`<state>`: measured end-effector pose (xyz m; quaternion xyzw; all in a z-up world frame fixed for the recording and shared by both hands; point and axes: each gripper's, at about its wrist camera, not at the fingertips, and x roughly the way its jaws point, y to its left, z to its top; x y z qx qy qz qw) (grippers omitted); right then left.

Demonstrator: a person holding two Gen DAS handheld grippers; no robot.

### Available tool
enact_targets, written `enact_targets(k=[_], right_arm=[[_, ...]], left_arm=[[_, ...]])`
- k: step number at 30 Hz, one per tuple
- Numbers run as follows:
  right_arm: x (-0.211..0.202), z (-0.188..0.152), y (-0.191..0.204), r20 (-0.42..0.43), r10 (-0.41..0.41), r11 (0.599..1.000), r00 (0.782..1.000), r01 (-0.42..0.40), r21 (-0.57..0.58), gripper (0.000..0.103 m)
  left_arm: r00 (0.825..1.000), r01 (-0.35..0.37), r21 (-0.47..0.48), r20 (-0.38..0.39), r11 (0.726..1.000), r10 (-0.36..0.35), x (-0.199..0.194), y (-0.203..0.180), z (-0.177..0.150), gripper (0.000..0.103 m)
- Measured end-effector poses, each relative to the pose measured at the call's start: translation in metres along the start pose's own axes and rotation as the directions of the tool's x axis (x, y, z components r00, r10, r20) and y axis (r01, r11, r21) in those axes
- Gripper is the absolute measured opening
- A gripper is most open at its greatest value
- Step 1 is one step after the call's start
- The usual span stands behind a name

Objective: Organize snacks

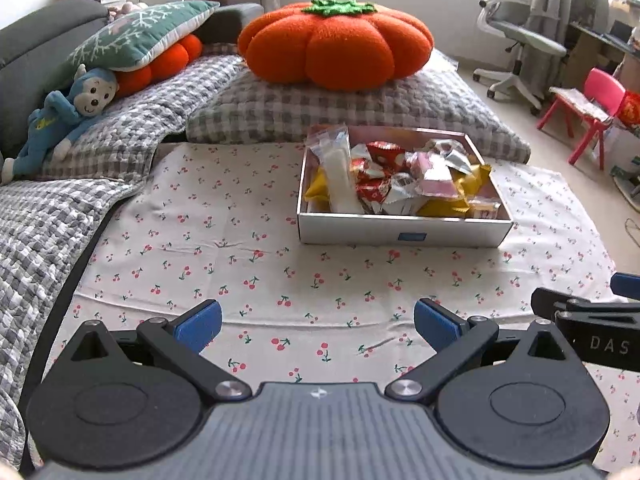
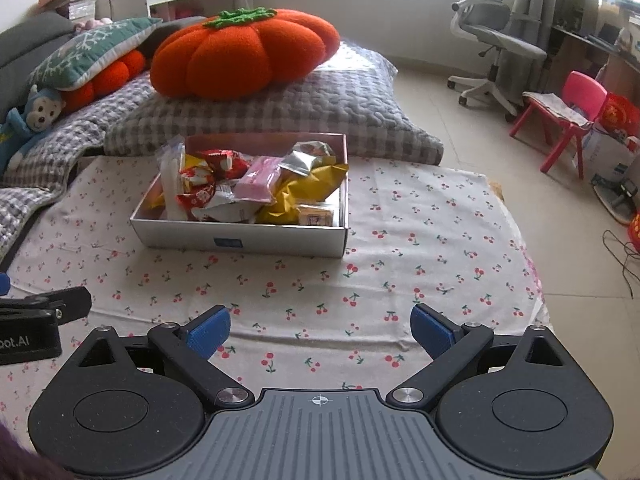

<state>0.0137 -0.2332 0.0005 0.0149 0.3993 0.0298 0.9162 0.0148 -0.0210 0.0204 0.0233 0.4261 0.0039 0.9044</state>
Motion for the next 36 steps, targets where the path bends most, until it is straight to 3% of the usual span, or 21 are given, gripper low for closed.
enact_targets(k=[36], right_arm=[[-0.006,0.006,0.012,0.023,0.035,0.999,0.999,-0.035,0.008,0.098]], left_arm=[[1.0,-0.017,0.007,-0.018,1.0,0.017,0.002,0.0,-0.003,0.103]])
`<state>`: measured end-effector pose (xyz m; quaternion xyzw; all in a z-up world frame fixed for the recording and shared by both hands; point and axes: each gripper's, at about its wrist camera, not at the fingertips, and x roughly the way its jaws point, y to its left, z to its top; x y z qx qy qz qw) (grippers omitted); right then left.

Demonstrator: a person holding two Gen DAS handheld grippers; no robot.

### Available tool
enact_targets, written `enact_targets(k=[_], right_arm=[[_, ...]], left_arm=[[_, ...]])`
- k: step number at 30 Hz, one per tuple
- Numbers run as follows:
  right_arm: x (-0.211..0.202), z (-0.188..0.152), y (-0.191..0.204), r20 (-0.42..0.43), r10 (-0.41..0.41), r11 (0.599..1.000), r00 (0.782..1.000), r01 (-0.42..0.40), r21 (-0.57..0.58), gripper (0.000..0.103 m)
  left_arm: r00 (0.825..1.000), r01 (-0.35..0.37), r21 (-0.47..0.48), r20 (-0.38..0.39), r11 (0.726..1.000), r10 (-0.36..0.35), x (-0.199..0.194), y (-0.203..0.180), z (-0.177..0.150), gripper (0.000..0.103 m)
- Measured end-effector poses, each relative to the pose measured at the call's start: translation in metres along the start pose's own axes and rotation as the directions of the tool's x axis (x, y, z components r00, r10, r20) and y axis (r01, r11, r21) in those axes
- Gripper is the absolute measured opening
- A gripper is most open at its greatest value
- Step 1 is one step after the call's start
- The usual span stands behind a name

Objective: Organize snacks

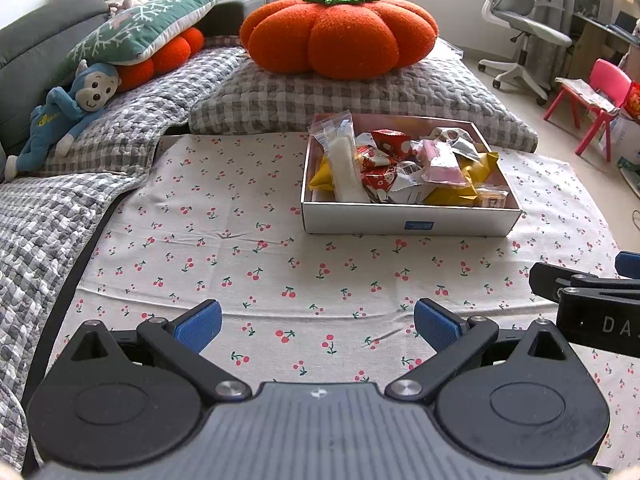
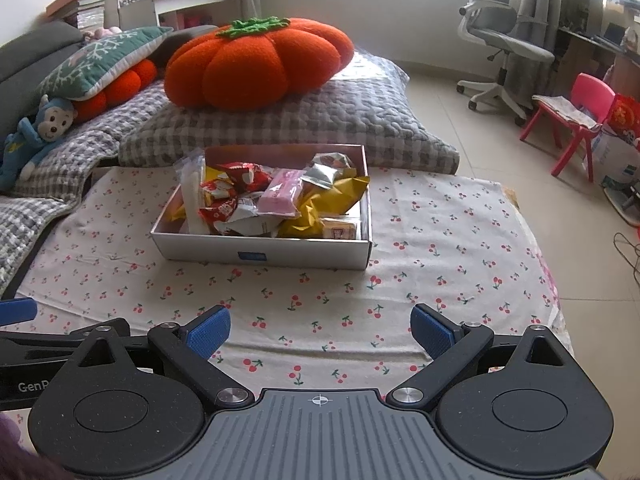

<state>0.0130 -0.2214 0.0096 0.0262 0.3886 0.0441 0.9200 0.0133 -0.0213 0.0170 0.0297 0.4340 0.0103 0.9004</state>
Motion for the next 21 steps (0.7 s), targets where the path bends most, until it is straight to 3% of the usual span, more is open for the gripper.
enact_targets(k=[21], right_arm=[[0.0008,-0.0003,-0.0004,-0.006,0.001,1.0,1.0,-0.001,0.007,0.098]], left_arm=[[1.0,-0.001,-0.002,0.001,1.0,0.001,-0.0011,0.0,0.0002,0.103]])
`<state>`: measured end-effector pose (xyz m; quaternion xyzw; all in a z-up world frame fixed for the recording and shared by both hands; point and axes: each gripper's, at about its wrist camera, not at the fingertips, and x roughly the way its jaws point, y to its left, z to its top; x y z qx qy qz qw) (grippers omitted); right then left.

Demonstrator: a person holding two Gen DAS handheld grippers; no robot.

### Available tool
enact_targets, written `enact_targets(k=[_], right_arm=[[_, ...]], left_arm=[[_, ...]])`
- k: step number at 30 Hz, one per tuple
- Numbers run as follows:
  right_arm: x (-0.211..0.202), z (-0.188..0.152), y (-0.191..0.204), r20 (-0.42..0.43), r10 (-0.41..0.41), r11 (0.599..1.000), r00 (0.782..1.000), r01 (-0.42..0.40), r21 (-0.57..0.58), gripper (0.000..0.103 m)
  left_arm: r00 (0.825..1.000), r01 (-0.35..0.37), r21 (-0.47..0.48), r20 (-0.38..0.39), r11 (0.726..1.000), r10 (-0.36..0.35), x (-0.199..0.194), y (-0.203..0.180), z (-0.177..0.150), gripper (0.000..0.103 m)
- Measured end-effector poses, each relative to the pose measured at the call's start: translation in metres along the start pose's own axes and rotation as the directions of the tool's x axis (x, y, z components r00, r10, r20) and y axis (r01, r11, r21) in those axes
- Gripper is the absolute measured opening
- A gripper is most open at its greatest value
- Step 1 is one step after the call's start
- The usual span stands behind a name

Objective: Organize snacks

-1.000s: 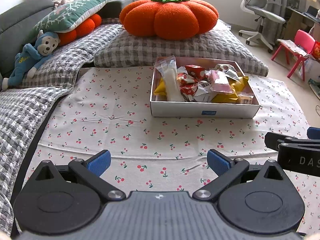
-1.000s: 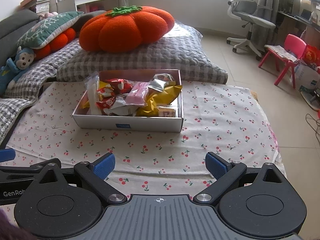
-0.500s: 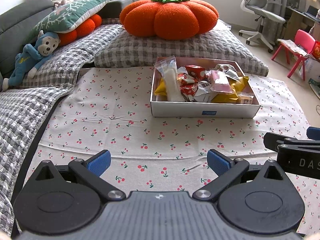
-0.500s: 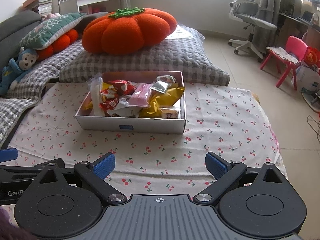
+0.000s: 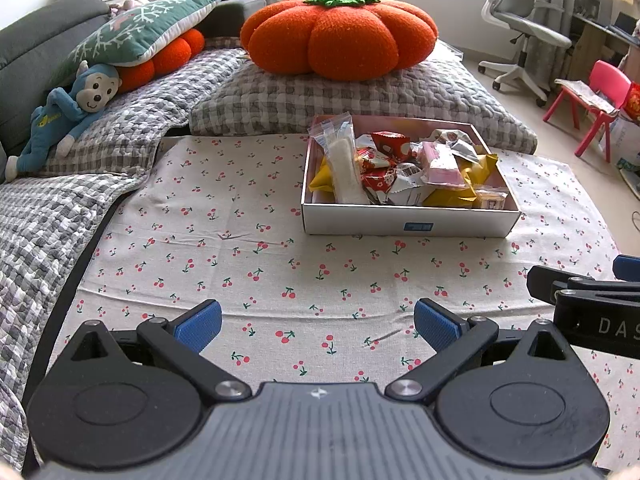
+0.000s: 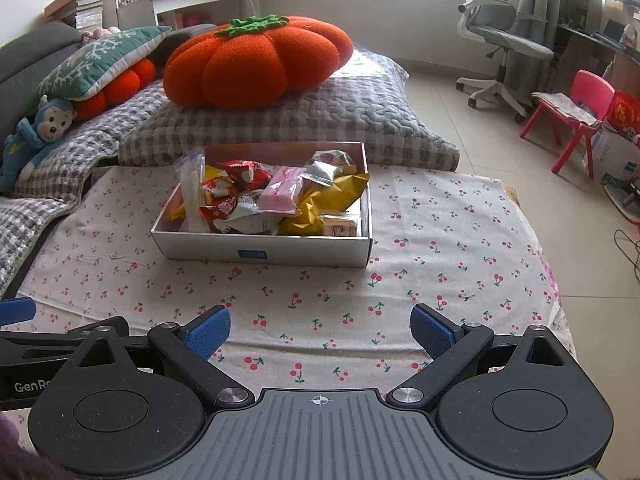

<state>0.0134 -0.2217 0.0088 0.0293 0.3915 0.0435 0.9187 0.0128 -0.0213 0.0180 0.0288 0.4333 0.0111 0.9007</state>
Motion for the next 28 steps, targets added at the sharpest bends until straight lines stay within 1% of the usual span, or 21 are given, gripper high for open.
enact_targets(k=[28], right_arm=[[0.0001,-0.0004,-0.0002,0.0,0.0,1.0,1.0,0.0,0.0,0.098]], left_arm=[[1.0,0.002,0.007,0.0,1.0,-0.002,-0.0005,0.0007,0.0006,0.102]])
